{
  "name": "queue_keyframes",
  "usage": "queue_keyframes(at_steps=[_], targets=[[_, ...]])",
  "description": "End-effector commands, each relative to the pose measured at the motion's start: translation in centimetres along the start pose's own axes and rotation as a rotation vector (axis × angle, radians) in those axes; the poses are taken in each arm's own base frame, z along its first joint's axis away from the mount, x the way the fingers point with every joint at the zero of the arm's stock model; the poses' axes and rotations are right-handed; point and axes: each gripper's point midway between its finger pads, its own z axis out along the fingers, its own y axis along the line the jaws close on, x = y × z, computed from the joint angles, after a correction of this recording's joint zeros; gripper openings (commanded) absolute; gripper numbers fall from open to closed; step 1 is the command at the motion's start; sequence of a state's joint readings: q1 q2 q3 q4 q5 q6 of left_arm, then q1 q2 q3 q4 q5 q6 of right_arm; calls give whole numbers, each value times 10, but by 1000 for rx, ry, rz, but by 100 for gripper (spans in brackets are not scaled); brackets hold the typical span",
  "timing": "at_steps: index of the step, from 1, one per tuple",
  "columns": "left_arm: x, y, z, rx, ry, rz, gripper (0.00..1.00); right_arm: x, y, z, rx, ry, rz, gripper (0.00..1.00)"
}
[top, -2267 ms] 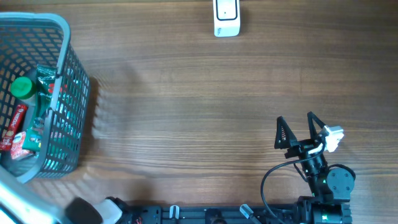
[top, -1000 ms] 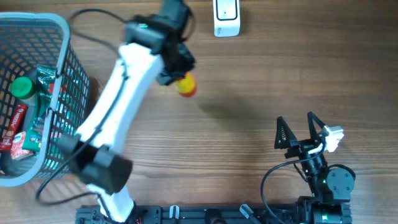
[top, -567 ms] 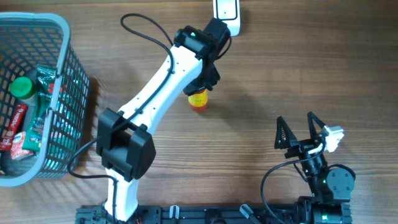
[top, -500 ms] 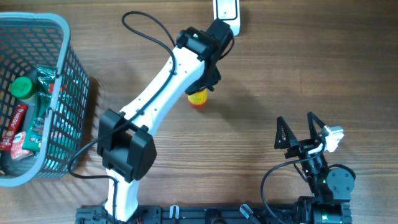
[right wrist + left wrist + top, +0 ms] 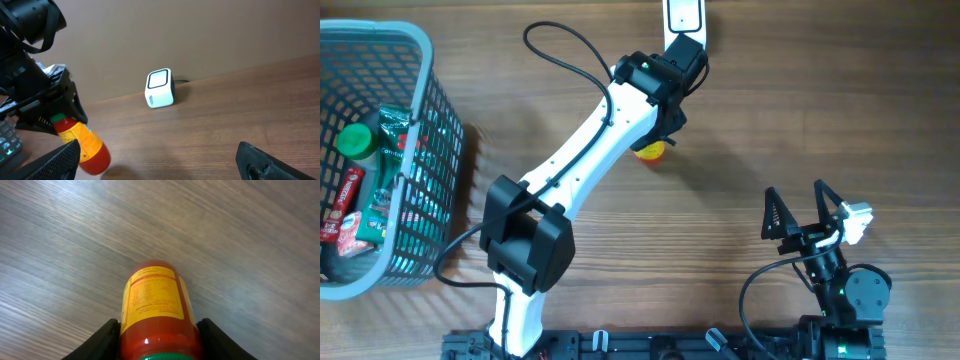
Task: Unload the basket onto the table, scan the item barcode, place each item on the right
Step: 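Lift the sauce bottle out and set it upright on the table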
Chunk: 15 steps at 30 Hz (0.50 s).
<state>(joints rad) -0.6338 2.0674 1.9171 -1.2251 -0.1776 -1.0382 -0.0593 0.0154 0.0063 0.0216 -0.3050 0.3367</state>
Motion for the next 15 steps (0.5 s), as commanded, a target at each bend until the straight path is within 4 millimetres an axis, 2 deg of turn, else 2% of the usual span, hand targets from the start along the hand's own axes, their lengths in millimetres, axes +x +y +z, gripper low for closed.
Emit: queue_keyframes(at_steps=[1, 9, 11, 12, 13, 14, 15], targets=[[3, 4, 7, -7, 8, -53, 45, -2, 0, 0, 6, -11, 4, 100], [8, 9, 19, -24, 16, -52, 50, -2, 0, 0, 6, -11, 4, 100], [8, 9, 19, -24, 16, -51, 63, -2, 0, 0, 6, -11, 4, 100], [8, 9, 19, -24, 17, -41, 73, -2, 0, 0, 6, -11, 3, 100], [8, 10, 19, -27, 18, -37, 93, -2, -1, 0, 6, -11, 4, 100], [8, 10, 19, -28, 19, -37, 100, -2, 0, 0, 6, -11, 4, 100], [9, 11, 18, -31, 20, -36, 100, -2, 0, 0, 6, -11, 4, 100]])
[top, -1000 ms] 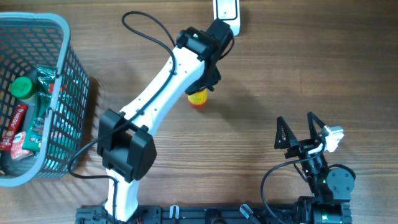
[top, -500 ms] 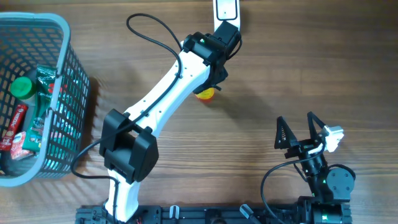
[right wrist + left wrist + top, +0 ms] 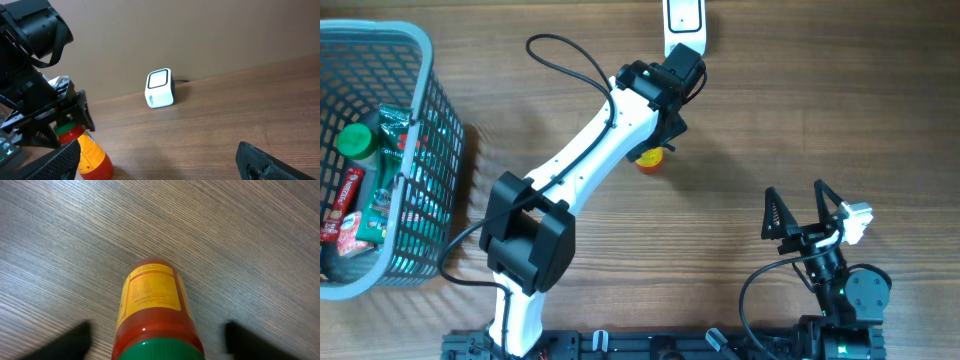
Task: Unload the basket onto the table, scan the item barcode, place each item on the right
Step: 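Lift the sauce bottle out and set it upright on the table, then reach the left gripper into the basket and grasp the green glove pack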
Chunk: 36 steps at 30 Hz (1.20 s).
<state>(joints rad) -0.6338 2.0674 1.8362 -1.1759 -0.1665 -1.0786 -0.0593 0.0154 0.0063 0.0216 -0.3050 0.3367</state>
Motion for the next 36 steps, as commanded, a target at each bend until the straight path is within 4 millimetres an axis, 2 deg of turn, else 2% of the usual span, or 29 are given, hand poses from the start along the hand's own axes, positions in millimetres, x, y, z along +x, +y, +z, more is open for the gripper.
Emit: queue_keyframes(at_steps=[1, 3, 4, 6, 8, 12, 13, 15, 16, 17, 19, 21, 22, 24, 27, 30, 32, 35, 36], targets=[[-1, 4, -3, -6, -4, -2, 100, -2, 0, 0, 6, -11, 4, 100], [-4, 3, -13, 11, -12, -6, 100, -2, 0, 0, 6, -11, 4, 100], [-7, 1, -24, 31, -22, -9, 100, -2, 0, 0, 6, -11, 4, 100], [-20, -4, -57, 98, -65, 18, 100, -2, 0, 0, 6, -11, 4, 100], [-42, -2, -101, 166, -150, 25, 100, -2, 0, 0, 6, -11, 4, 100], [-88, 26, -183, 246, -348, -8, 100, -2, 0, 0, 6, -11, 3, 100], [-96, 34, -197, 257, -386, -17, 100, -2, 0, 0, 6, -11, 4, 100], [-115, 56, -228, 275, -470, -50, 100, -2, 0, 0, 6, -11, 4, 100], [-128, 77, -246, 276, -526, -89, 100, -2, 0, 0, 6, -11, 4, 100], [-135, 90, -256, 274, -559, -117, 100, -2, 0, 0, 6, -11, 4, 100], [-156, 139, -282, 240, -650, -227, 100, -2, 0, 0, 6, -11, 4, 100], [-172, 185, -297, 195, -709, -334, 100, -2, 0, 0, 6, -11, 4, 100], [-179, 214, -303, 162, -733, -404, 100, -2, 0, 0, 6, -11, 3, 100], [-187, 260, -308, 90, -755, -508, 100, -2, 0, 0, 6, -11, 4, 100], [-188, 322, -302, -24, -734, -647, 100, -2, 0, 0, 6, -11, 4, 100], [-187, 386, -280, -130, -646, -796, 100, -2, 0, 0, 6, -11, 4, 100], [-187, 413, -256, -129, -535, -799, 100, -2, 0, 0, 6, -11, 4, 100], [-188, 433, -223, -68, -402, -760, 100, -2, 0, 0, 6, -11, 4, 100], [-188, 443, -198, -17, -315, -698, 100, -2, 0, 0, 6, -11, 3, 100]])
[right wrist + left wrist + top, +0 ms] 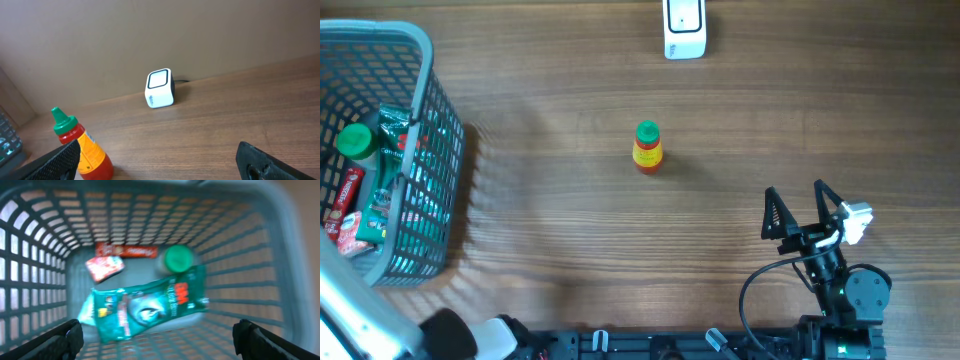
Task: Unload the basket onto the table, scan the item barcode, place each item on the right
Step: 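Reach the left gripper into the basket and grasp the green glove pack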
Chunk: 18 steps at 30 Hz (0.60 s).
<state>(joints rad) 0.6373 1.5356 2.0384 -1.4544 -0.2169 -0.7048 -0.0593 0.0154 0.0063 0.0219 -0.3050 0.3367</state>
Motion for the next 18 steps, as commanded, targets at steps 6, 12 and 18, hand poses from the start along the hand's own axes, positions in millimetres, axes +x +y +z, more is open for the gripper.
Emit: queue_keyframes(at_steps=[6, 12, 18], targets=[[57, 38, 131, 50, 448, 213, 100, -2, 0, 0, 6, -11, 4, 100], [74, 45, 187, 66, 433, 261, 100, -2, 0, 0, 6, -11, 4, 100], [88, 45, 222, 106, 383, 326, 100, -2, 0, 0, 6, -11, 4, 100]])
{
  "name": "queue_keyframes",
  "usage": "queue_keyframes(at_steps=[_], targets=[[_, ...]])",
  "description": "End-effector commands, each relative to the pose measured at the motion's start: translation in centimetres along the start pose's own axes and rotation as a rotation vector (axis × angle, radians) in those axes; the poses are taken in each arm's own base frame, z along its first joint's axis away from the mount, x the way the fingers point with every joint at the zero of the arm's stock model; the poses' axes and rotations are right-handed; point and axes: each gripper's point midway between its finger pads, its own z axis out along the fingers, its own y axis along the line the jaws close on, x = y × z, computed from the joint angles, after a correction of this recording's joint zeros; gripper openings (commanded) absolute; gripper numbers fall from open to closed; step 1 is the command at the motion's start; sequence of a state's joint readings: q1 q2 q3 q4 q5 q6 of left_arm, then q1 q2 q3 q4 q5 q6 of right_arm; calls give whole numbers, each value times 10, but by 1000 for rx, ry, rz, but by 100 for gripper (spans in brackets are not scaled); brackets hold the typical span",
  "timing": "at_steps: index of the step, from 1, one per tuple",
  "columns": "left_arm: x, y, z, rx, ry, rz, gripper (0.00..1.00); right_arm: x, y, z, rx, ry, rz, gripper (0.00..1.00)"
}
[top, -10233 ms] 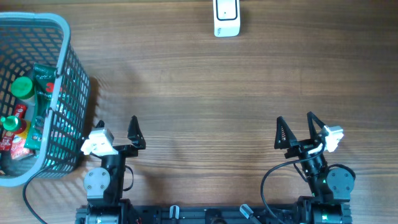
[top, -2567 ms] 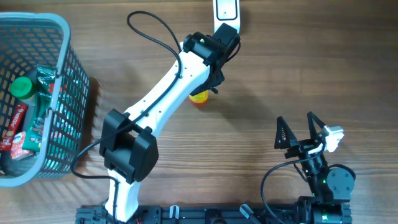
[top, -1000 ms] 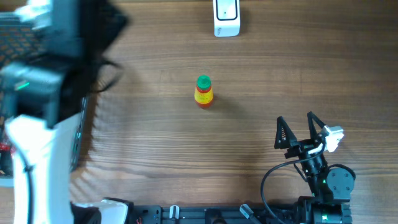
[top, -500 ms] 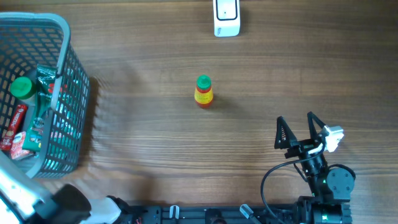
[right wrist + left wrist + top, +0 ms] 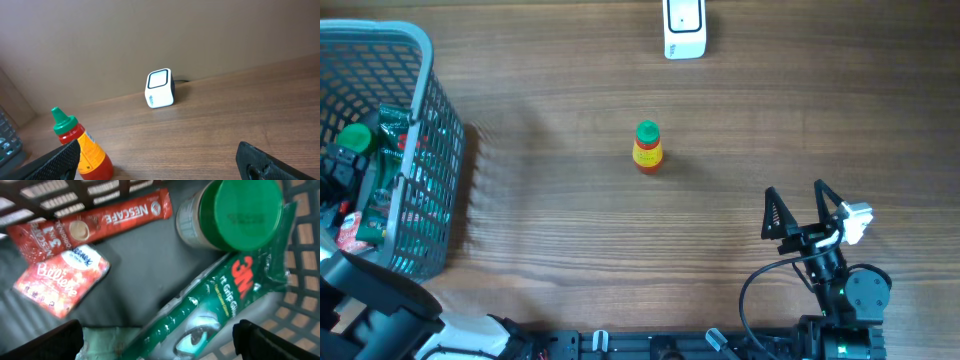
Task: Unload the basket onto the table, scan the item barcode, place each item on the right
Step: 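Reach the left gripper into the basket and grasp the green glove pack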
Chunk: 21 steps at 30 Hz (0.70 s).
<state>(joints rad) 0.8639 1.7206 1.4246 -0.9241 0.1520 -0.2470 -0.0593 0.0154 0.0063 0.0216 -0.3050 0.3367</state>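
Observation:
My left gripper (image 5: 160, 347) is open, low inside the grey basket (image 5: 423, 120) at the table's left, its fingers (image 5: 45, 342) wide apart. Under it lie a green 3M packet (image 5: 215, 305), a jar with a green lid (image 5: 242, 210), a red Nescafe sachet (image 5: 95, 222) and a small red packet (image 5: 62, 280). Nothing is between the fingers. A red sauce bottle (image 5: 647, 147) with a green cap and yellow label stands alone mid-table. The white scanner (image 5: 683, 27) sits at the far edge. My right gripper (image 5: 804, 215) is open near the front right, facing the bottle (image 5: 82, 145) and scanner (image 5: 160, 88).
The basket's mesh wall (image 5: 300, 255) closes in the right side of the left wrist view. The left arm's white link (image 5: 375, 300) crosses the front left corner. A brown wall stands behind the scanner.
My left gripper was above the basket with its whole inside in view. Now it is down close over the packets and jar. The bottle, scanner and right arm have not moved.
My left gripper held the sauce bottle tilted near the scanner. Then it was open round the bottle, which stood upright on the table. Later the arm was over the basket at the left, and now the gripper is down among its contents.

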Motion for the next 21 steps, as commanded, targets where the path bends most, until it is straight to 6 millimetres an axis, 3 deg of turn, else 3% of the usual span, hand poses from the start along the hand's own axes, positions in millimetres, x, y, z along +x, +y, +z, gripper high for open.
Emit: queue_keyframes(at_steps=[1, 3, 8, 15, 17, 18, 21], targets=[[10, 0, 22, 18, 5, 70, 100, -2, 0, 0, 6, -11, 4, 100], [10, -1, 29, 34, 3, 72, 100, -2, 0, 0, 6, -11, 4, 100], [24, -25, 49, 196, 84, 144, 100, -2, 0, 0, 6, -11, 4, 100], [54, -37, 85, 217, 225, 154, 100, -2, 0, 0, 6, -11, 4, 100], [62, -43, 88, 227, 250, 166, 95, -2, 0, 0, 6, -11, 4, 100], [66, -48, 88, 239, 261, 175, 85, -2, 0, 0, 6, -11, 4, 100], [71, -56, 87, 259, 269, 218, 17, -2, 0, 0, 6, -11, 4, 100]])
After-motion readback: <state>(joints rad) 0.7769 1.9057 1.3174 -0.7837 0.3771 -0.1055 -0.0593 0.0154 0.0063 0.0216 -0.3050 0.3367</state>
